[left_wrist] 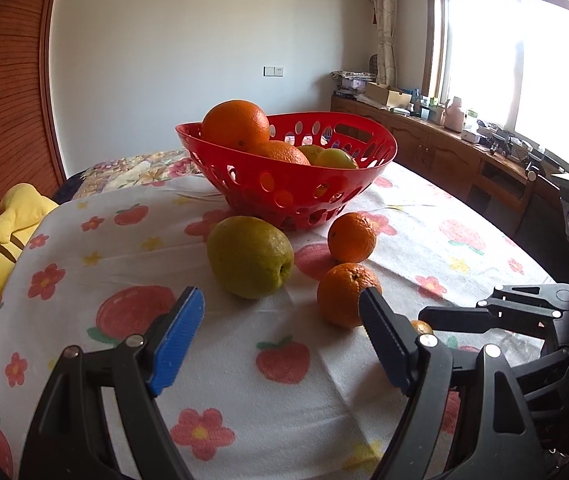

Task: Organize fruits
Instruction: 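Grasp a mandarin with the right tool and lift it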

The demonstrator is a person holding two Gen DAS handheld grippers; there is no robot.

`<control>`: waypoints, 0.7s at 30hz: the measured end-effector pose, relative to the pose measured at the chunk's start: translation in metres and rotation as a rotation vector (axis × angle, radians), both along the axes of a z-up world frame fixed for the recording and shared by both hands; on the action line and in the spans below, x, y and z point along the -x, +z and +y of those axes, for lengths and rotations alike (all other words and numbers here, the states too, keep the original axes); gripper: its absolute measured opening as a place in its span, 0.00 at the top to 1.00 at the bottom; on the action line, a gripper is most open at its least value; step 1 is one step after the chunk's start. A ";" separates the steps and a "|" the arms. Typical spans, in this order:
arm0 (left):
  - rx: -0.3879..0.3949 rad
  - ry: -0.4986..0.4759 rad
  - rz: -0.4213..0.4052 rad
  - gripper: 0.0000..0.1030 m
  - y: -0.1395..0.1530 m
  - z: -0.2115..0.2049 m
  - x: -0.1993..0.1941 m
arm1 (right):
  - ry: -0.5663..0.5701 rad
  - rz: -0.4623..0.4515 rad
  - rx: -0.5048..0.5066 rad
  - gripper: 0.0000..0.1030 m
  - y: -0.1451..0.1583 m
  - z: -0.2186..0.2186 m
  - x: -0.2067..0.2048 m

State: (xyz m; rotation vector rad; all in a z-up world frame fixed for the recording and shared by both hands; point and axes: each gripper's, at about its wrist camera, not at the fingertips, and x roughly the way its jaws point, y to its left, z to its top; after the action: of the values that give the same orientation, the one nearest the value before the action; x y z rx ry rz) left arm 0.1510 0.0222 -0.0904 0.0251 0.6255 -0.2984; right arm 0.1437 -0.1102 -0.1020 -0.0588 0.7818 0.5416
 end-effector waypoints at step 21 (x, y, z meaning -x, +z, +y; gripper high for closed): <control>-0.026 -0.021 0.032 0.22 -0.003 -0.008 -0.004 | -0.136 -0.055 0.041 0.65 -0.001 -0.042 -0.009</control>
State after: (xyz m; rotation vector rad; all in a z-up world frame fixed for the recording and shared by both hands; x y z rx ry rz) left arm 0.1554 0.0144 -0.0935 0.0516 0.6610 -0.3115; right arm 0.1525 -0.1518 -0.1027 -0.0579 0.7378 0.3932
